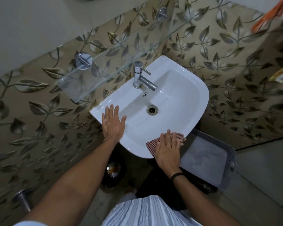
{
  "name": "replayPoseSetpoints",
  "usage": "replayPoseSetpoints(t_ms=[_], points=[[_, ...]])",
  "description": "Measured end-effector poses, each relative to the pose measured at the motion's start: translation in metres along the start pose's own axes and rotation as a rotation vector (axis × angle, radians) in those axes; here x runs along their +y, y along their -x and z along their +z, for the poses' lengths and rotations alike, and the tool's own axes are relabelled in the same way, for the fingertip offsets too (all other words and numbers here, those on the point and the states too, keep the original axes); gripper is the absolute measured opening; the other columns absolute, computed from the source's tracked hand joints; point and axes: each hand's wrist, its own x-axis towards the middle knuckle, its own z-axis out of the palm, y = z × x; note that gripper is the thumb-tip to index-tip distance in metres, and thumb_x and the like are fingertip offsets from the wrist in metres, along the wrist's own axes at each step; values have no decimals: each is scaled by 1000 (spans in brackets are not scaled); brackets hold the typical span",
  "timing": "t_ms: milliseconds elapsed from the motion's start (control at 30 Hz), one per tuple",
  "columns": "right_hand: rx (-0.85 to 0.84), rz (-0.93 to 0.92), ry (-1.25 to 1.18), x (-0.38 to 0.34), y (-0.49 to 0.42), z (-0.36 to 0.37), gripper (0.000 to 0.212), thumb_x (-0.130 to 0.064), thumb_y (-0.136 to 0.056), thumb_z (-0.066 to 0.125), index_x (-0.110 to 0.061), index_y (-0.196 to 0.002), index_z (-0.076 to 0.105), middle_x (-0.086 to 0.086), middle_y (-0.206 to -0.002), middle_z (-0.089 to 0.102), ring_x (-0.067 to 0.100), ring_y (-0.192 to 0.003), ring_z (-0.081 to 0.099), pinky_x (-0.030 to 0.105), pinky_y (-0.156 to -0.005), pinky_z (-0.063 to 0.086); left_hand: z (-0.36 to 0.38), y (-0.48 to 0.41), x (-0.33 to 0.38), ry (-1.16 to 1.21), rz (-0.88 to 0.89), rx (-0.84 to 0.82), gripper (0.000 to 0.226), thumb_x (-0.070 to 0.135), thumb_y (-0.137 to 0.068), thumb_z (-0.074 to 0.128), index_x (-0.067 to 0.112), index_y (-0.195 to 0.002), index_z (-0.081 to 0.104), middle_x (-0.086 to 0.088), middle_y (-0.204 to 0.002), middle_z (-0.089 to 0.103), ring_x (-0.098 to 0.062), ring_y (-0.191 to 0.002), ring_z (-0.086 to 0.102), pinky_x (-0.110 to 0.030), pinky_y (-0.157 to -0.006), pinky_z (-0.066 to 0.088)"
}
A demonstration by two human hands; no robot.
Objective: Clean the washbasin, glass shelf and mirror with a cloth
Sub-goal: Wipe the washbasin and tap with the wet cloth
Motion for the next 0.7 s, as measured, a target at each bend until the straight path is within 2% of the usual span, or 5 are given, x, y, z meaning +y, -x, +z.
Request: replayPoseSetpoints(t_ms=[233, 367, 433, 533, 700], points=[[64, 162, -163, -13, 21, 8, 62, -35, -105, 13, -1, -156, 6, 19, -165, 3, 31, -153, -5, 45, -125, -2, -3, 3, 3, -37, 74, -68, 63, 55, -106, 21, 28, -162, 12, 2, -171, 1, -18, -156, -10, -47, -126, -8], [115, 356, -367, -18, 3, 0, 61, -19, -102, 28, 17, -148, 9, 35, -159, 0, 46, -151, -3, 56, -124, 8, -9, 7, 4, -53, 237, -99, 64, 57, -105, 19, 28, -162, 9, 0, -171, -2, -21, -156, -13, -48, -125, -10], [156, 447, -521, -24, 4, -1, 62, -14, -103, 31, 15, -151, 3, 28, -160, -13, 40, -153, -4, 53, -124, 11, -13, 11, 9, -9, 330, -118, 65, 57, -105, 25, 28, -162, 13, 0, -170, 2, -22, -156, -10, -46, -125, -11], [184, 551, -633, -29, 11, 2, 66, -21, -107, 30, -1, -156, -9, 11, -165, -20, 31, -154, 10, 42, -120, 26, -10, 16, 16, 62, 420, -180, 66, 59, -104, 28, 29, -161, 13, -1, -170, 4, -22, -156, -8, -45, -127, -6], [152, 643, -668, -7, -17, -13, 64, -24, -108, 27, -8, -158, -9, 5, -168, -6, 37, -140, 38, 42, -104, 41, -7, 17, 13, 57, 456, -231, 65, 59, -104, 28, 30, -161, 13, 0, -170, 6, -22, -156, -7, -41, -127, -4]])
